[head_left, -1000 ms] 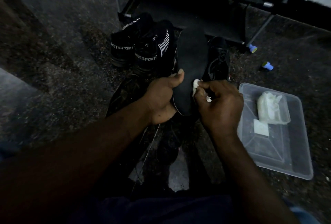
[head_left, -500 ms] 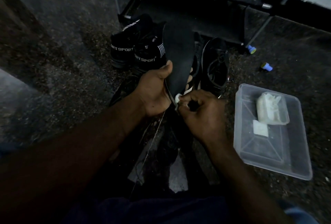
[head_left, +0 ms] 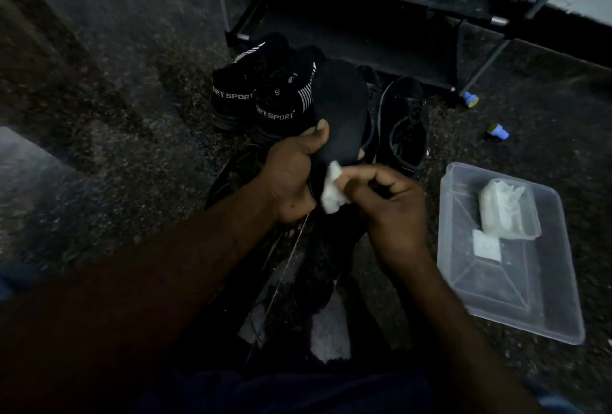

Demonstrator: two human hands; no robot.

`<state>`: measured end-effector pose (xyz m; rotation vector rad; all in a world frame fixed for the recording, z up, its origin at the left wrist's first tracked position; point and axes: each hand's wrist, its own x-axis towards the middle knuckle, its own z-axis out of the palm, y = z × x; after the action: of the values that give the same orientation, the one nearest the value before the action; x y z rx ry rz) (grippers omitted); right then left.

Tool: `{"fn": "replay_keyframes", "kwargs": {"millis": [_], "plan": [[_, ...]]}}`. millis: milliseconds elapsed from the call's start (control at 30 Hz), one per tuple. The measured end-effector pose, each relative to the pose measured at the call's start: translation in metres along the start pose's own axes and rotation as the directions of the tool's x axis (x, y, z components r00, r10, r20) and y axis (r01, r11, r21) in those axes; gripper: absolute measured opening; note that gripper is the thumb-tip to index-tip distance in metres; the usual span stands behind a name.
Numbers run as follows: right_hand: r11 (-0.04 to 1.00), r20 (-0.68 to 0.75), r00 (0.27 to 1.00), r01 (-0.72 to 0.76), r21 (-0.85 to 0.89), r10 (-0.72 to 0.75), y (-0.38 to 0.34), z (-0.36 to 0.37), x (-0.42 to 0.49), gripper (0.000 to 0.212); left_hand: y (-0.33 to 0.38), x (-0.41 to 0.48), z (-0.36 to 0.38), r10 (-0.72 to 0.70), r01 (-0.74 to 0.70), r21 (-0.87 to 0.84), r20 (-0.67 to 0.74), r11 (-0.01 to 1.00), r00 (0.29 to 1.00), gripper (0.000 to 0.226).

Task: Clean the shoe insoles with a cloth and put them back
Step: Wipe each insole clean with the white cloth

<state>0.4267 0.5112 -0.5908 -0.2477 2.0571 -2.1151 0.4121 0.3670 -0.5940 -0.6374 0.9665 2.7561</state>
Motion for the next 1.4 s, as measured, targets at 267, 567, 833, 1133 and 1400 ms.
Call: {"fn": "replay_keyframes", "kwargs": {"millis": [267,567,833,1133,1400], "plan": [[0.985,-0.24,0.965,-0.064,0.161,0.102,0.001,-0.05,0.029,0.01,-0.006,-0.004,-0.003,0.004,-0.01,0.114,0.052,0.993,0.999,0.036],[0.982,-0.075,0.987,0.134,-0.135,-0.145,0.012,-0.04,0.026,0.032,-0.011,-0.005,-0.003,0.02,-0.055,0.315,0.111,0.947,0.994,0.051],[0.872,-0.105,0.967,0.159,-0.462,-0.232,0.013,-0.036,0.018,0.005,-0.008,-0.002,-0.012,-0.034,-0.012,0.248,0.178,0.969,0.983,0.077],[0.697,-0.043,0.93,0.242,-0.676,-0.365,0.015,-0.04,0.021,0.03,-0.01,-0.005,-0.008,-0.069,0.023,0.249,0.174,0.968,0.982,0.085],[0.638,0.037,0.904,0.329,-0.696,-0.426,0.016,-0.021,0.009,0.017,-0.01,-0.001,-0.008,-0.048,0.01,0.224,0.166,0.974,0.985,0.08]]}}
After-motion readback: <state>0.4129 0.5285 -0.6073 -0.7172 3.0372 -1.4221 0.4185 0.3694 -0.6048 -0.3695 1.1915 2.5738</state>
